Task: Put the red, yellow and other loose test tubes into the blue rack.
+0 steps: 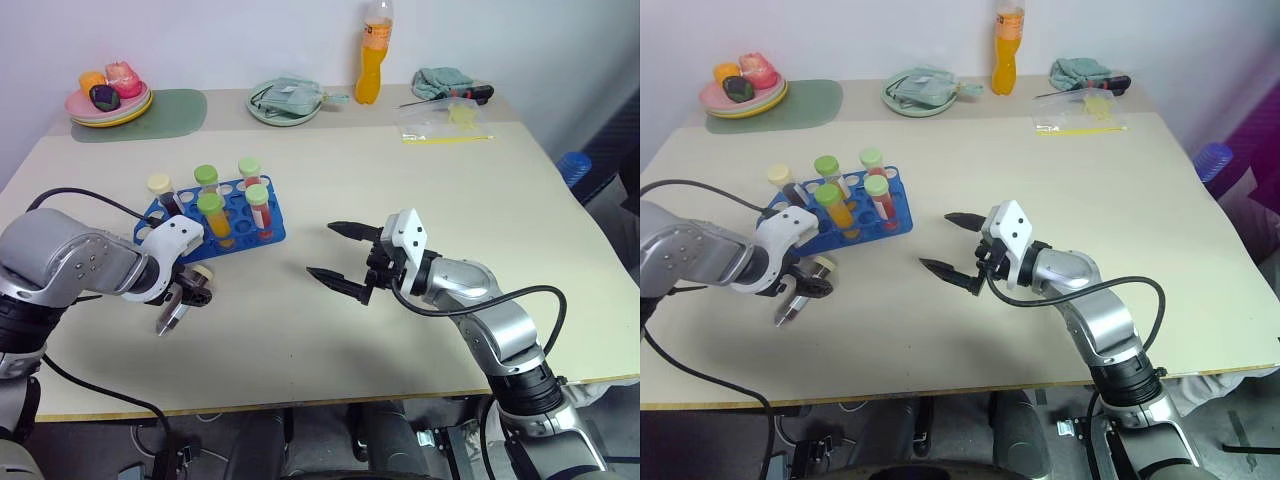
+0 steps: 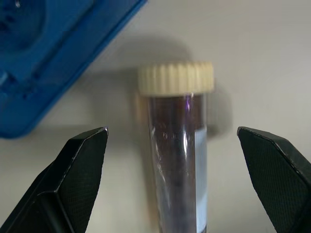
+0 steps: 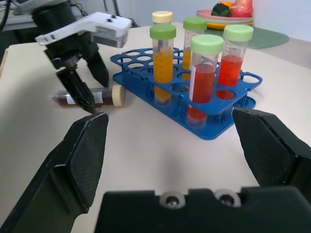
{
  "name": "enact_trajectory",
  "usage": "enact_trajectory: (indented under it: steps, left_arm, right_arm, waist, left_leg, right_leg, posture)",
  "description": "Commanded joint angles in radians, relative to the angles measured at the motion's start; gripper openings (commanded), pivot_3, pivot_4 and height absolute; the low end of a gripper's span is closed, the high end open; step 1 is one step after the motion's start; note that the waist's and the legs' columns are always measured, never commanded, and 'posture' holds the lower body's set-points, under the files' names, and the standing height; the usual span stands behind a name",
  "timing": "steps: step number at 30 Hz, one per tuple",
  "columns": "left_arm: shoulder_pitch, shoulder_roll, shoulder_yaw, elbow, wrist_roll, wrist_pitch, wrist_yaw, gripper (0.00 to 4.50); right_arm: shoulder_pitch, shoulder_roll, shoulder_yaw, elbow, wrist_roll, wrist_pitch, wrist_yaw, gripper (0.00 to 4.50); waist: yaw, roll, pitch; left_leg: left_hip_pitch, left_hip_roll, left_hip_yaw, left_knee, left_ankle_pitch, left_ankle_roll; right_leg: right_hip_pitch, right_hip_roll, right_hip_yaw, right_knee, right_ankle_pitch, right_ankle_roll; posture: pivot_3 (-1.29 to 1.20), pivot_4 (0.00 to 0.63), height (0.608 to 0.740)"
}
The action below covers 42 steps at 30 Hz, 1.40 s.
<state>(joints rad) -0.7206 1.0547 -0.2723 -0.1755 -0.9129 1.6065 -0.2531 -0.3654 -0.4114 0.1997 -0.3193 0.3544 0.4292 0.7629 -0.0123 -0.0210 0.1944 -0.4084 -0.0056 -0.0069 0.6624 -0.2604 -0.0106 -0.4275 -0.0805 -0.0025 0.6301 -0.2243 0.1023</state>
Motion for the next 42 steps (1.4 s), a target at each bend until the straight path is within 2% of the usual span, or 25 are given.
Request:
enact_trajectory:
  steps: [1, 4, 9, 10, 12, 14, 17, 18, 19, 20, 22, 25, 27, 30, 32, 36, 42]
  left_arm:
    - [-0.028, 0.004, -0.028, 0.015, 0.008, 0.008, -0.005, 4.38]
    - [-0.032, 0.006, -0.036, 0.025, 0.003, 0.008, -0.011, 3.59]
    - [0.001, 0.024, -0.01, 0.021, -0.023, 0.008, 0.003, 1.08]
    - [0.006, 0.028, -0.005, 0.019, -0.031, 0.008, 0.006, 0.77]
    - [0.024, 0.046, 0.015, -0.033, -0.027, 0.008, -0.007, 0.75]
    - [0.103, 0.087, 0.096, -0.18, -0.018, -0.073, -0.071, 0.75]
    - [0.326, 0.174, 0.282, -0.375, 0.062, -0.315, -0.177, 0.75]
    - [0.486, 0.113, 0.43, -0.416, 0.177, -0.556, -0.233, 0.75]
    - [0.605, 0.011, 0.577, -0.422, 0.225, -0.718, -0.261, 0.75]
    - [0.689, -0.066, 0.677, -0.423, 0.257, -0.836, -0.28, 0.75]
    - [0.732, -0.238, 0.756, -0.405, 0.295, -0.907, -0.139, 0.75]
    - [0.688, -0.42, 0.691, -0.399, 0.585, -1.116, 0.15, 0.75]
    - [0.629, -0.542, 0.654, -0.395, 0.657, -1.215, 0.254, 0.75]
    - [0.588, -0.671, 0.555, -0.336, 0.787, -1.35, 0.333, 0.75]
    - [0.574, -0.726, 0.499, -0.272, 0.863, -1.446, 0.364, 0.75]
    - [0.577, -0.796, 0.437, -0.148, 0.887, -1.603, 0.327, 0.75]
    - [0.56, -0.815, 0.441, -0.013, 0.907, -1.704, 0.315, 0.75]
  right_arm:
    - [0.004, 0.001, -0.003, -0.052, -0.003, -0.014, -0.008, 4.5]
    - [0.006, 0.0, -0.001, -0.054, -0.004, -0.014, -0.01, 4.5]
    - [0.006, 0.0, 0.003, -0.052, -0.006, -0.017, -0.006, 4.5]
    - [0.006, 0.0, 0.003, -0.051, -0.006, -0.017, -0.005, 4.5]
    - [0.003, -0.002, 0.006, -0.048, -0.007, -0.018, -0.001, 4.5]
    - [-0.001, -0.004, 0.006, -0.047, -0.007, -0.018, 0.004, 4.5]
    - [-0.001, -0.008, 0.0, -0.047, -0.006, -0.018, 0.007, 4.5]
    - [0.002, -0.008, -0.001, -0.047, -0.007, -0.018, 0.005, 4.5]
    - [0.006, -0.006, 0.0, -0.048, -0.008, -0.015, 0.002, 4.5]
    - [0.01, -0.006, 0.0, -0.049, -0.008, -0.013, 0.001, 4.5]
    - [0.019, -0.002, 0.002, -0.055, -0.005, -0.004, -0.004, 4.5]
    - [0.023, 0.013, 0.004, -0.06, 0.005, 0.013, -0.017, 4.5]
    - [0.019, 0.025, 0.008, -0.057, 0.012, 0.024, -0.02, 4.5]
    - [0.006, 0.038, 0.014, -0.045, 0.011, 0.027, -0.02, 4.5]
    - [-0.003, 0.042, 0.02, -0.037, 0.005, 0.022, -0.017, 4.5]
    - [-0.016, 0.038, 0.024, -0.031, -0.002, 0.015, -0.012, 4.5]
    - [-0.006, 0.024, 0.006, -0.042, -0.004, 0.016, -0.02, 4.5]
  waist:
    - [0.0, 0.0, 0.0]
    - [0.0, 0.0, 0.0]
    - [0.0, 0.0, 0.0]
    - [0.0, 0.0, 0.0]
    - [-0.001, 0.0, 0.0]
    - [-0.005, 0.0, 0.0]
    - [-0.008, 0.0, 0.0]
    - [-0.007, 0.001, 0.0]
    - [-0.003, 0.003, 0.0]
    - [-0.001, 0.006, -0.002]
    - [0.004, 0.003, -0.002]
    - [0.025, 0.002, -0.002]
    - [0.036, 0.0, -0.003]
    - [0.051, -0.002, -0.005]
    - [0.051, -0.002, -0.005]
    - [0.047, -0.002, -0.005]
    - [0.039, -0.002, -0.005]
  left_leg:
    - [0.0, 0.0, 0.0, 0.0, 0.0, 0.0]
    - [0.0, 0.0, 0.0, 0.0, 0.0, 0.0]
    - [0.0, 0.0, 0.0, 0.0, 0.0, 0.0]
    - [0.0, 0.0, 0.0, 0.0, 0.0, 0.0]
    - [0.0, 0.0, 0.0, 0.0, 0.0, 0.0]
    - [0.0, 0.0, 0.0, 0.0, 0.0, 0.0]
    - [-0.001, 0.003, 0.001, -0.001, 0.0, 0.0]
    - [0.0, 0.003, 0.001, -0.001, 0.0, 0.0]
    - [0.0, 0.003, 0.002, -0.002, 0.0, -0.001]
    - [0.001, 0.003, 0.004, -0.003, 0.001, -0.001]
    - [0.001, 0.003, 0.004, -0.004, 0.001, -0.002]
    - [0.001, 0.002, 0.001, -0.001, 0.001, -0.002]
    - [0.0, 0.001, 0.001, 0.002, 0.001, -0.002]
    - [0.0, 0.0, 0.001, 0.003, 0.001, -0.002]
    - [0.0, -0.001, 0.002, 0.003, 0.001, -0.001]
    - [0.0, -0.003, 0.002, 0.003, 0.001, -0.001]
    - [0.0, -0.001, 0.002, 0.003, 0.0, -0.001]
  right_leg:
    - [0.0, 0.0, 0.0, 0.0, 0.0, 0.0]
    - [0.0, 0.0, 0.0, 0.0, 0.0, 0.0]
    - [0.0, 0.0, 0.0, 0.0, 0.0, 0.0]
    - [0.0, 0.0, 0.0, 0.0, 0.0, 0.0]
    - [0.0, 0.0, 0.0, 0.0, 0.0, 0.0]
    - [0.0, 0.0, 0.0, 0.0, 0.0, 0.0]
    - [-0.002, -0.001, 0.002, 0.0, 0.0, 0.0]
    - [-0.002, -0.001, 0.002, -0.001, -0.001, -0.001]
    - [-0.002, -0.002, 0.002, -0.001, -0.002, -0.004]
    - [-0.002, -0.003, 0.003, -0.001, -0.002, -0.004]
    - [-0.002, -0.004, 0.001, -0.003, -0.002, -0.005]
    - [0.001, -0.004, 0.0, -0.003, -0.002, -0.006]
    - [0.003, -0.004, 0.0, -0.003, -0.002, -0.005]
    - [0.005, -0.004, 0.0, -0.004, -0.001, -0.003]
    - [0.004, -0.005, 0.0, -0.003, 0.0, -0.002]
    - [0.003, -0.004, 0.0, -0.003, 0.0, -0.002]
    - [0.003, -0.001, -0.001, -0.001, 0.0, -0.001]
  posture:
    - [0.0, 0.15, 0.74]
    - [0.0, 0.15, 0.74]
    - [0.0, 0.15, 0.74]
    - [0.0, 0.15, 0.74]
    - [0.0, 0.15, 0.74]
    - [0.0, 0.15, 0.74]
    - [0.0, 0.15, 0.74]
    - [0.0, 0.15, 0.74]
    - [0.0, 0.15, 0.74]
    - [0.0, 0.15, 0.74]
    - [0.0, 0.15, 0.74]
    - [0.0, 0.15, 0.74]
    - [0.0, 0.15, 0.74]
    - [0.0, 0.15, 0.74]
    - [0.0, 0.15, 0.74]
    - [0.0, 0.15, 0.74]
    - [0.0, 0.15, 0.74]
